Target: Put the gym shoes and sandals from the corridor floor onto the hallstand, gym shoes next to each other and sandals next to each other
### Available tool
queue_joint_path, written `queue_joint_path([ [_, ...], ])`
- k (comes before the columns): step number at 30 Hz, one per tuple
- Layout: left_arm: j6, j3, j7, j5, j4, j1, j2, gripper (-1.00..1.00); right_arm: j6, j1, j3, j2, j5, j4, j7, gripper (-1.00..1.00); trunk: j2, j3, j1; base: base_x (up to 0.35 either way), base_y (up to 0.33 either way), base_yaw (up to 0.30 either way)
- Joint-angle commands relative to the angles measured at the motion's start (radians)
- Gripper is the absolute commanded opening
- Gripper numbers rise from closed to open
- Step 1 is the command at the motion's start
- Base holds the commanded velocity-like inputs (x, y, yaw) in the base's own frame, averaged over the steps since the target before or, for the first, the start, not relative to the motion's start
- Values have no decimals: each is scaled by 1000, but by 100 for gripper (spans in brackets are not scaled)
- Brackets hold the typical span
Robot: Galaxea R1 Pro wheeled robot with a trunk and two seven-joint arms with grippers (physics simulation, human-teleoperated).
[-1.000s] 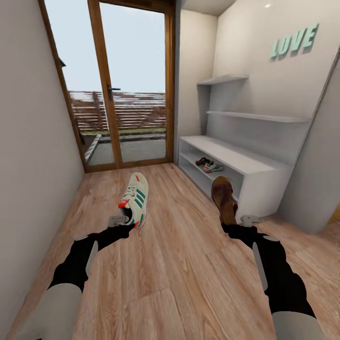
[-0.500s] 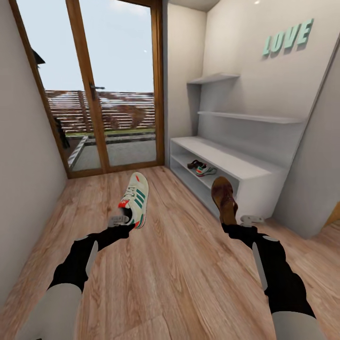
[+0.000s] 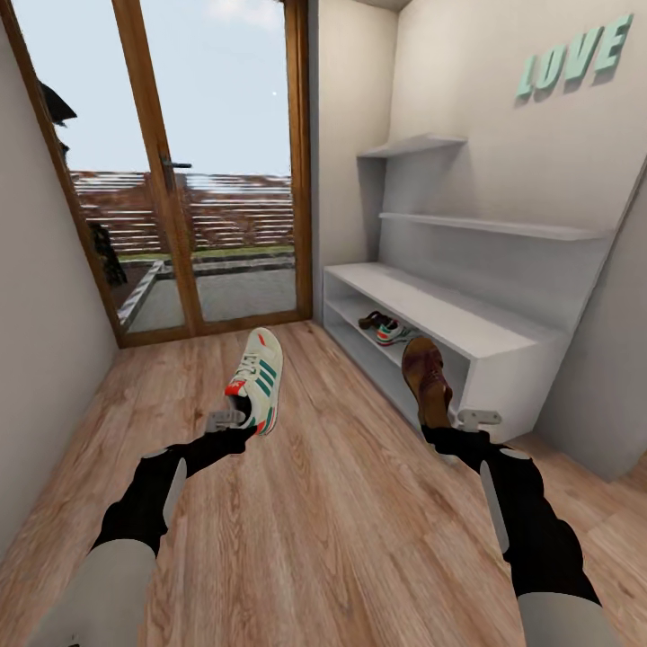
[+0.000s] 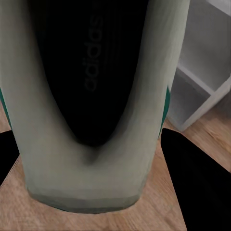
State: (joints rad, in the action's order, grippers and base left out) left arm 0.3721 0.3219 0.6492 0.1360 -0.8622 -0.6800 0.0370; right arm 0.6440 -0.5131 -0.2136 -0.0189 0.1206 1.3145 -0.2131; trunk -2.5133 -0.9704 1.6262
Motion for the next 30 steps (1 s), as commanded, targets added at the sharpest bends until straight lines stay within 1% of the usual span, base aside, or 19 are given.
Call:
queue_joint_path([
  [1,5,6,10,8,-2,-1,2,-100,5,-1,-3,-1,7,2,-8,-100,0,-1,0,349,0,0],
  [10,5,6,10,8,-2,-1,1,-100,5,-1,-3,-1,6,2,-8,-100,0,-1,0,349,6,0],
  [15,5,6,10,8,-3,-1,2,-100,5,-1,-3,-1,5,2,-8,-100,0,-1,0,325,120,0],
  [21,5,6,10,8,-2,-1,1,-100,5,-1,-3,-1,5,2,-8,-100,0,-1,0,247,226,-88],
  [25,5,6,10,8,-3,-1,2,-100,5,-1,-3,-1,5,2,-8,-100,0,-1,0,132,315,-250],
  [30,5,6,12,8,-3,-1,2,-100,5,-1,-3,-1,5,2,-8,-100,0,-1,0,27,342,-274],
])
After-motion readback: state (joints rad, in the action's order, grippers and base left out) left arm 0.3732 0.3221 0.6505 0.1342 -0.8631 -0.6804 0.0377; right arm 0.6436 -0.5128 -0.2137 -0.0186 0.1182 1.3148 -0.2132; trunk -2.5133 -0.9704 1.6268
